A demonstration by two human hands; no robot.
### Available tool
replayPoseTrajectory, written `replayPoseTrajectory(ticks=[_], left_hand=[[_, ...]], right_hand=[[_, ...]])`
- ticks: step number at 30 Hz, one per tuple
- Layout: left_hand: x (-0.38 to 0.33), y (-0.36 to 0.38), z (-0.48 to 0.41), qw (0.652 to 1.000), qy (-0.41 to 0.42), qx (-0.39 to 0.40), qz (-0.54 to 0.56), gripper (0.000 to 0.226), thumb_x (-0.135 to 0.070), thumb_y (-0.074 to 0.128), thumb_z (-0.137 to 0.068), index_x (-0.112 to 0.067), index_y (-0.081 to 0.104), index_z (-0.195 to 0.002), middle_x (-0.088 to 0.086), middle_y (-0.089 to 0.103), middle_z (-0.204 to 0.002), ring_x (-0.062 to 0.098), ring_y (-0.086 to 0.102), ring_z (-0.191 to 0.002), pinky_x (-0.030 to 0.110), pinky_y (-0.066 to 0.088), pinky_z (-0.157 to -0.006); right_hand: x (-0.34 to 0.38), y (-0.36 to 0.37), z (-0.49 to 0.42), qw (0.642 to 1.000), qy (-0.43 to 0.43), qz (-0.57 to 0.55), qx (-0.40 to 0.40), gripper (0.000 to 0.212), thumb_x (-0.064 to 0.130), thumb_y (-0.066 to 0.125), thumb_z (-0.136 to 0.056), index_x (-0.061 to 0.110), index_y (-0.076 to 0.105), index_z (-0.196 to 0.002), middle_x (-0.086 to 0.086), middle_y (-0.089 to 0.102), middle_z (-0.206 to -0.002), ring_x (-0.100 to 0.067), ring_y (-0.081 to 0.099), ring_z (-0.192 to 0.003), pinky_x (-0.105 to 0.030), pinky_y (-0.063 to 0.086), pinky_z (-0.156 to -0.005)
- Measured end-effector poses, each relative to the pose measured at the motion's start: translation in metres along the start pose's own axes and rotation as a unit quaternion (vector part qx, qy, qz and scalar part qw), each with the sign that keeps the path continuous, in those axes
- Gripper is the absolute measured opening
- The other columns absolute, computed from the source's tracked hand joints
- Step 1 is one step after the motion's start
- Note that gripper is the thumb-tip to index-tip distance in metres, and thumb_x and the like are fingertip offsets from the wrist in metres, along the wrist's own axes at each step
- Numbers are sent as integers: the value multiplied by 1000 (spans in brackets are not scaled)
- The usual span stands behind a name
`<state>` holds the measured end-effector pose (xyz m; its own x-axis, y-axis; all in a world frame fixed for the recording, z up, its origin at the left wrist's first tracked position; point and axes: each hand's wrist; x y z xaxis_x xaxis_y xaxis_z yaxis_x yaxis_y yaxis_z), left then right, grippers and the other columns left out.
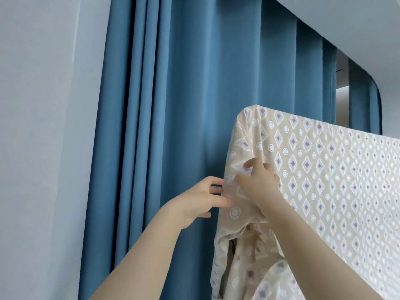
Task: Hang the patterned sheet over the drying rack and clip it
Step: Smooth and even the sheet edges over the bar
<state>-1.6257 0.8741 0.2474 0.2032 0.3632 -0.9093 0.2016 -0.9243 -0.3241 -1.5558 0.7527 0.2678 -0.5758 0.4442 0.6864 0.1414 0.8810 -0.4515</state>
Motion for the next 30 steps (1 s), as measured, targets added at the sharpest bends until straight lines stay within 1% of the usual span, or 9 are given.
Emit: replayPoseTrajectory(ticks=[5,9,12,15,18,21,24,28,30], left_hand=[[10,11,-10,994,43,100,-7,73,-19,79,-71,-37,38,-129,-19,47,-126,-4,51,-114,28,40,-104],[15,12,-4,980,112,156,-45,91,-20,81,-64,-40,32,-139,-18,52,-133,0,50,-122,29,45,-100],[3,5,2,982,183,23,-29,47,1,67,-79,-30,61,-114,-11,70,-105,9,64,-104,28,56,-83],[-9,-13,-3,950,141,-265,82,9,-16,67,-76,-23,65,-72,-3,67,-74,19,61,-72,26,48,-60],[-26,-27,-2,918,140,-346,134,20,-18,65,-79,-21,57,-61,-4,57,-61,15,50,-58,22,38,-51],[-41,-35,8,923,183,-319,110,26,-6,57,-83,-21,58,-61,-7,58,-55,15,51,-57,23,38,-53],[-51,-39,20,927,189,-293,139,23,-4,52,-83,-17,64,-69,-6,61,-55,16,55,-60,25,43,-58],[-57,-43,51,920,247,-71,298,37,-16,41,-82,-8,76,-71,8,70,-70,19,67,-65,25,54,-59],[-56,-42,59,930,254,-34,262,29,-15,52,-76,-5,72,-95,16,71,-90,25,69,-79,35,58,-72]], right_hand=[[-22,-16,-1,984,41,-96,143,33,15,57,-86,25,46,-116,-6,59,-95,-22,59,-77,-30,50,-64],[-16,-30,2,880,77,-393,256,15,12,51,-93,14,50,-108,-13,58,-81,-28,63,-62,-36,56,-53],[-8,-34,2,847,36,-471,246,13,17,47,-95,14,53,-107,-10,58,-78,-25,65,-61,-35,56,-59],[-6,-31,6,884,-37,-395,248,22,32,62,-82,21,53,-98,-3,62,-81,-20,65,-68,-32,52,-63],[6,-21,16,919,-98,-247,292,41,40,73,-66,23,52,-96,4,63,-81,-14,63,-74,-29,51,-66],[26,-6,21,932,-157,-197,262,24,24,73,-78,18,52,-88,6,61,-69,-9,60,-62,-24,47,-59],[44,3,15,925,-185,-263,200,15,12,66,-84,15,52,-81,1,61,-63,-12,57,-54,-23,44,-54],[61,9,8,911,-206,-321,157,37,7,66,-83,23,43,-109,2,58,-60,-10,58,-51,-24,51,-55],[67,12,4,920,-220,-281,160,48,10,65,-84,34,39,-115,8,57,-52,-6,56,-44,-22,49,-49]])
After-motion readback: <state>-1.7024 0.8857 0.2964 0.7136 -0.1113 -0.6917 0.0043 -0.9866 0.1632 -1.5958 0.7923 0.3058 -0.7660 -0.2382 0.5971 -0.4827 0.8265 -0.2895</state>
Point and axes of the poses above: each hand's wrist, its own z-axis away from the middle knuckle, its own y-axis out of the palm, x = y × z
